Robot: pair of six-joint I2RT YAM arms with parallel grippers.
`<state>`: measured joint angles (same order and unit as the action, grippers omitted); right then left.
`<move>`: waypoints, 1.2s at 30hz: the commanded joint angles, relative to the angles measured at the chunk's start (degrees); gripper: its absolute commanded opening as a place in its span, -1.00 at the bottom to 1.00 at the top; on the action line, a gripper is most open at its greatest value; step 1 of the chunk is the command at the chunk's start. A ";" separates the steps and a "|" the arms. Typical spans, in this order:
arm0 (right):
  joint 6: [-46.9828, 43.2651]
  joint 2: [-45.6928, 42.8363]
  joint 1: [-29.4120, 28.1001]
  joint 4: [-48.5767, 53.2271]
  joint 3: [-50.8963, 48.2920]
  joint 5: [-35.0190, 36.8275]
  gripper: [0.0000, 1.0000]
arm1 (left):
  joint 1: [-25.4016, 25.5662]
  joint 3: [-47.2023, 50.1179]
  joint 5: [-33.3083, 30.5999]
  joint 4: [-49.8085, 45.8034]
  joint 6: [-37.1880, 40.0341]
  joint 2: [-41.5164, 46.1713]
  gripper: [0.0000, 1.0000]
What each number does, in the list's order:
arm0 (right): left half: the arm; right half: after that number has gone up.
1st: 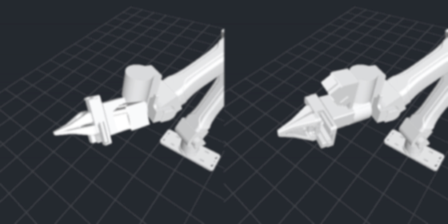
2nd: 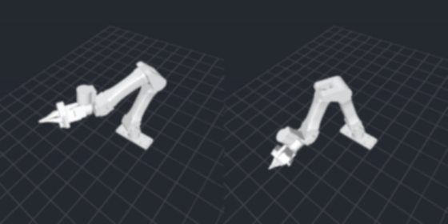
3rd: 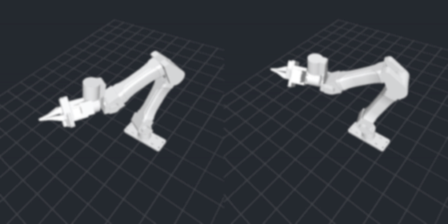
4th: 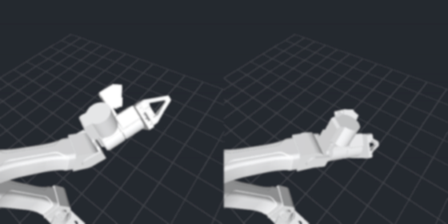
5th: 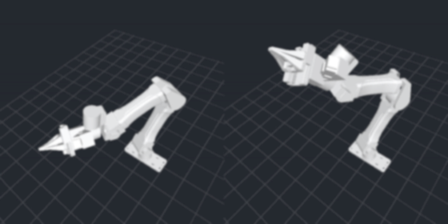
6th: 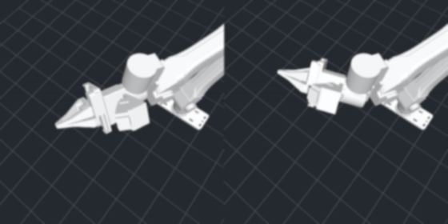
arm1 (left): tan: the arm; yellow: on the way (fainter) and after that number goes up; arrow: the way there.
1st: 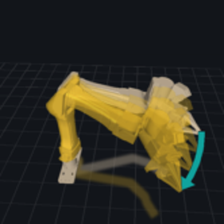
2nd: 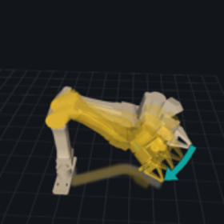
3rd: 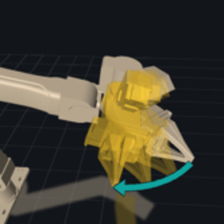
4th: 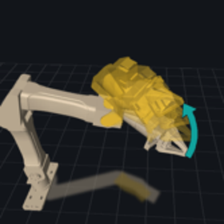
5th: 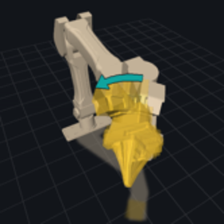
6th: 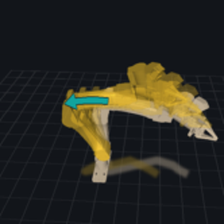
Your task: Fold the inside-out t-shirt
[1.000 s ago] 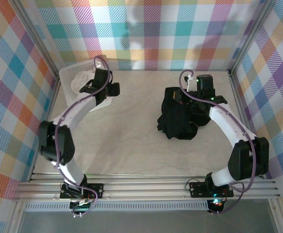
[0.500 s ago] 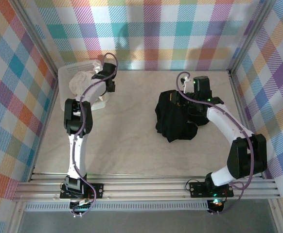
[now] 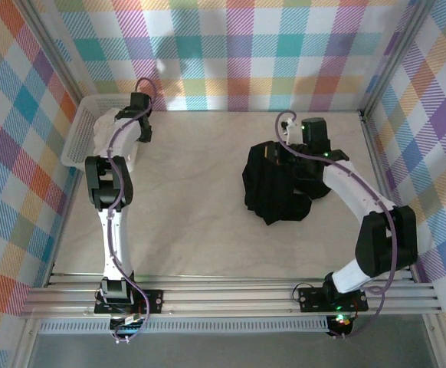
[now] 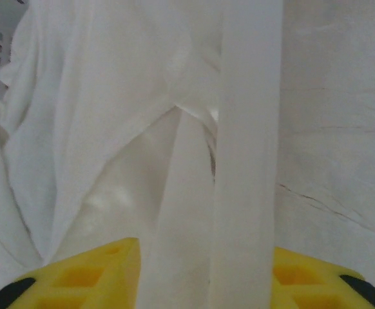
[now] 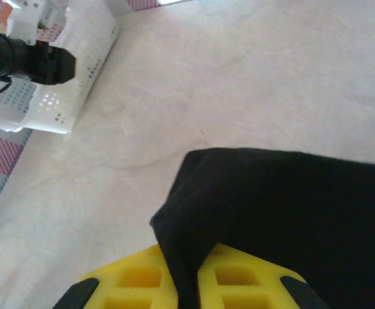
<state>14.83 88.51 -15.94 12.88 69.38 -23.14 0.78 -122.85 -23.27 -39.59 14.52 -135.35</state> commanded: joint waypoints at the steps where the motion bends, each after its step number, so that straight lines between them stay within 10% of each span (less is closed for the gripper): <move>1: 1.52 2.10 -5.12 -0.58 7.48 -4.69 -0.73 | 0.16 -2.85 3.65 -3.04 -3.88 4.49 0.05; 13: -8.08 -10.63 -12.89 17.64 28.77 -0.51 -0.78 | 3.96 36.64 24.31 20.56 -23.17 44.69 0.48; 21: -9.94 3.04 -8.41 18.46 33.53 11.08 -0.79 | 7.58 54.50 24.27 23.14 -29.85 64.37 0.51; 28: -13.01 27.91 -6.13 33.99 50.81 26.45 0.00 | 14.00 71.81 28.36 24.76 -35.69 76.04 0.55; 36: -2.42 -3.23 -14.48 23.93 1.55 20.78 0.59 | 37.14 82.38 32.46 30.65 -34.56 75.87 0.60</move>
<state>6.61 97.69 -27.70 38.26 75.77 -0.84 31.46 -40.66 6.98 -14.09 -21.17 -58.15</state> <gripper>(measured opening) 0.790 0.800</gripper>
